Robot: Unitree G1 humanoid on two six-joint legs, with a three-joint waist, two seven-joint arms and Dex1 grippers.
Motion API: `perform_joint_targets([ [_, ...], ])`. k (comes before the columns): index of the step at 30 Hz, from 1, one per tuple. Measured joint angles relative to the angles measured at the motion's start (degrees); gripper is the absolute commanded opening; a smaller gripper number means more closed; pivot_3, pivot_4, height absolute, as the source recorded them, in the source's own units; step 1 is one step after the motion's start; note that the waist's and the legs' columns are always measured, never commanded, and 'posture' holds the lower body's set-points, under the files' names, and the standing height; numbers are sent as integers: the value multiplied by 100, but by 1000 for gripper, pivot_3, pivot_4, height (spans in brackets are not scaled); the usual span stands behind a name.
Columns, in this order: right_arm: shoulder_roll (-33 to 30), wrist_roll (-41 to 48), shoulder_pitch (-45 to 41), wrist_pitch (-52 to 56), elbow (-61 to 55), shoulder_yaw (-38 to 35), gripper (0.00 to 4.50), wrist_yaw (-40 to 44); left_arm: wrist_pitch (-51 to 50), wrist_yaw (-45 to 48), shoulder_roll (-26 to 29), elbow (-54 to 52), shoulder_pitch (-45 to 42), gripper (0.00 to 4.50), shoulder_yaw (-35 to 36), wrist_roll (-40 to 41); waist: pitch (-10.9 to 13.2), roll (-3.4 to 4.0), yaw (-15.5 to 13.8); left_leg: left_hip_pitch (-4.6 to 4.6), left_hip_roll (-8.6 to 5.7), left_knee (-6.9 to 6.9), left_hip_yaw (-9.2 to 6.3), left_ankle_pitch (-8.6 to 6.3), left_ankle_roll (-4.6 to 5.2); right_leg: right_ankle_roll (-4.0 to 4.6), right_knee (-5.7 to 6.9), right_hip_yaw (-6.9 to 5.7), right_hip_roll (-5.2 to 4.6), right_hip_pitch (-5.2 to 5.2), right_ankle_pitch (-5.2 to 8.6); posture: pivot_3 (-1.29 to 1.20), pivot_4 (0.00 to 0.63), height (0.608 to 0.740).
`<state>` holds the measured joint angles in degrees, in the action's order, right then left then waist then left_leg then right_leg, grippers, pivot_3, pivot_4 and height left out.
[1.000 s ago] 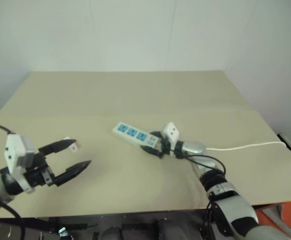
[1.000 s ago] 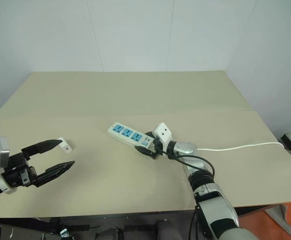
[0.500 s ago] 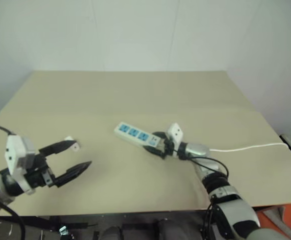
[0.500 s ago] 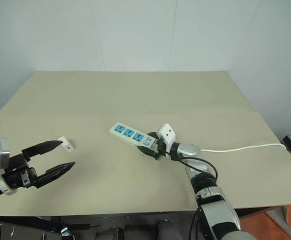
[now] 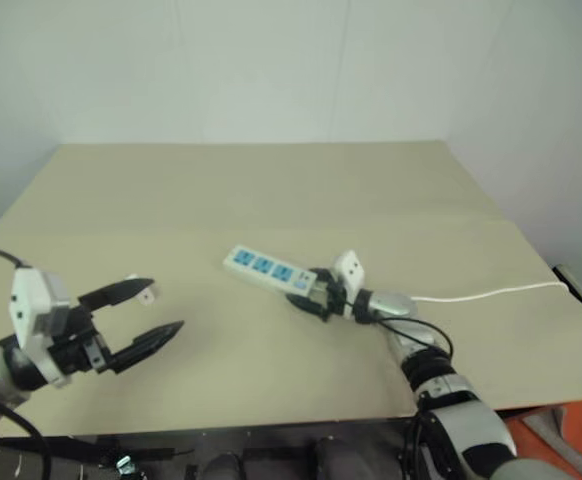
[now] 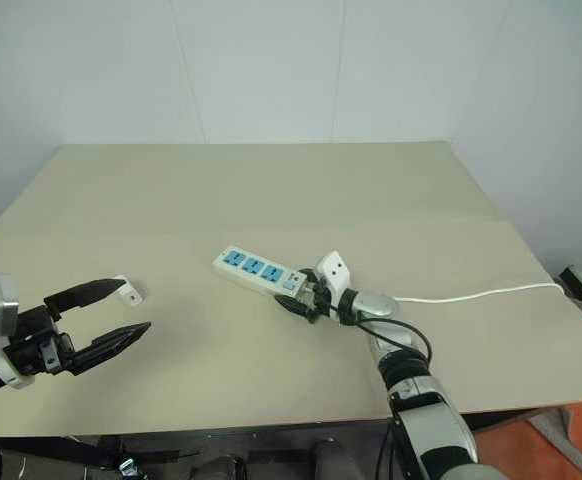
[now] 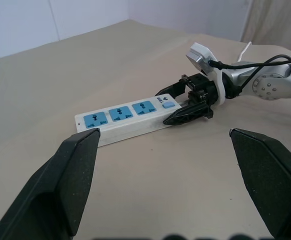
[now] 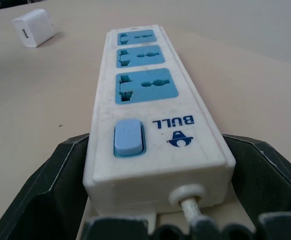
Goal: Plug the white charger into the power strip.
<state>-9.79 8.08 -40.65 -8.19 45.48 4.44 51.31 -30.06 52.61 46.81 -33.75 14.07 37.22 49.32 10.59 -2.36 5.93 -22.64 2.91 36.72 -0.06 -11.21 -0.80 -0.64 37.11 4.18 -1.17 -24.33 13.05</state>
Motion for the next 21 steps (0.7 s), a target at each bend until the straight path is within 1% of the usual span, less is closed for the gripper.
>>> perform_joint_targets([
  [7,137,-19,-240,-302,553,-66,4466,205,0,32,1,5,0,4500,0,0,-5,-8,85,17,1,-5,0,0,0,1,0,0,0,12,0,0,150,740],
  [13,151,-282,-426,-719,937,6,4466,435,0,62,8,6,-1,4500,0,0,-5,-9,130,21,1,-15,0,0,0,5,0,1,1,11,3,0,150,740],
  [21,209,-579,-646,-1054,1363,118,4466,260,0,73,16,10,-1,4500,2,0,-20,-31,151,44,0,-27,0,0,-1,17,0,6,2,20,4,0,150,740],
])
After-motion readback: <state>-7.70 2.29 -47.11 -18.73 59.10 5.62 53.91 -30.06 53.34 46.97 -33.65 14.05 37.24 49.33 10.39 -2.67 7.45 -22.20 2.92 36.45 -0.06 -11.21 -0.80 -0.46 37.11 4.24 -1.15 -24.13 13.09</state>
